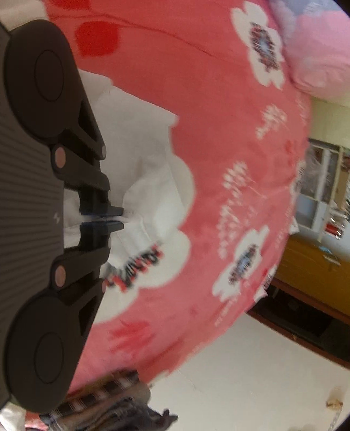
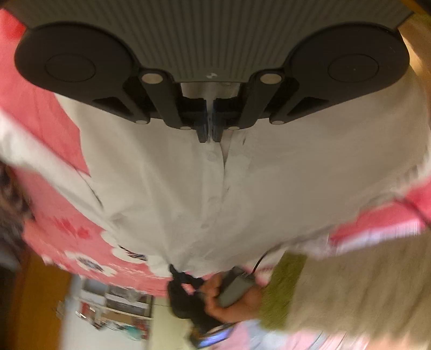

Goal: Fold clothes

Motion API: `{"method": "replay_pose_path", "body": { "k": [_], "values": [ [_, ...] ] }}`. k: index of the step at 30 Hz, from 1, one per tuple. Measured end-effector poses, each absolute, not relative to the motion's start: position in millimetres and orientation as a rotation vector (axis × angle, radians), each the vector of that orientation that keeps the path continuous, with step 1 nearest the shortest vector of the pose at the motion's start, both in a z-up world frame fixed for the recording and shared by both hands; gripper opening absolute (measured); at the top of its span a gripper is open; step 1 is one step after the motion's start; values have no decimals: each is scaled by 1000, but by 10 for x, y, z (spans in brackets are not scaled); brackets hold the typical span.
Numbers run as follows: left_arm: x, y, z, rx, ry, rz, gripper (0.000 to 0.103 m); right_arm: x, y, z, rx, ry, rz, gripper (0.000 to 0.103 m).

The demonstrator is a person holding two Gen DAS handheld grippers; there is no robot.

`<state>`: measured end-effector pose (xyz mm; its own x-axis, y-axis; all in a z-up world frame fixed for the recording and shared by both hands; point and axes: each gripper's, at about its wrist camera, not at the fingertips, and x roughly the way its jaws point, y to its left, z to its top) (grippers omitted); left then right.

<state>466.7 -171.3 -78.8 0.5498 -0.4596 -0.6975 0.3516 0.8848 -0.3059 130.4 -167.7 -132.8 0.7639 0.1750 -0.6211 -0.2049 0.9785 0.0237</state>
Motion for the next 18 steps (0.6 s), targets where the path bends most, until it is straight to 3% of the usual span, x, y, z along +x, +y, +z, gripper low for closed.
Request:
{"method": "replay_pose_path", "body": {
  "k": [6, 13, 17, 18],
  "values": [
    [4693, -1871, -530, -49, 855, -457, 4, 1197, -2047, -1191, 246, 594, 282, 2],
    [4729, -1923, -852, 134, 903, -361, 6, 1270, -2063, -1300, 412, 649, 395, 2],
    [4681, -1900, -1129, 172, 869, -352, 14, 1362, -1968, -1474, 433, 736, 398, 5],
    [4652, -1891, -1130, 174, 847, -359, 23, 1360, -1948, -1470, 427, 735, 394, 5]
  ]
}}
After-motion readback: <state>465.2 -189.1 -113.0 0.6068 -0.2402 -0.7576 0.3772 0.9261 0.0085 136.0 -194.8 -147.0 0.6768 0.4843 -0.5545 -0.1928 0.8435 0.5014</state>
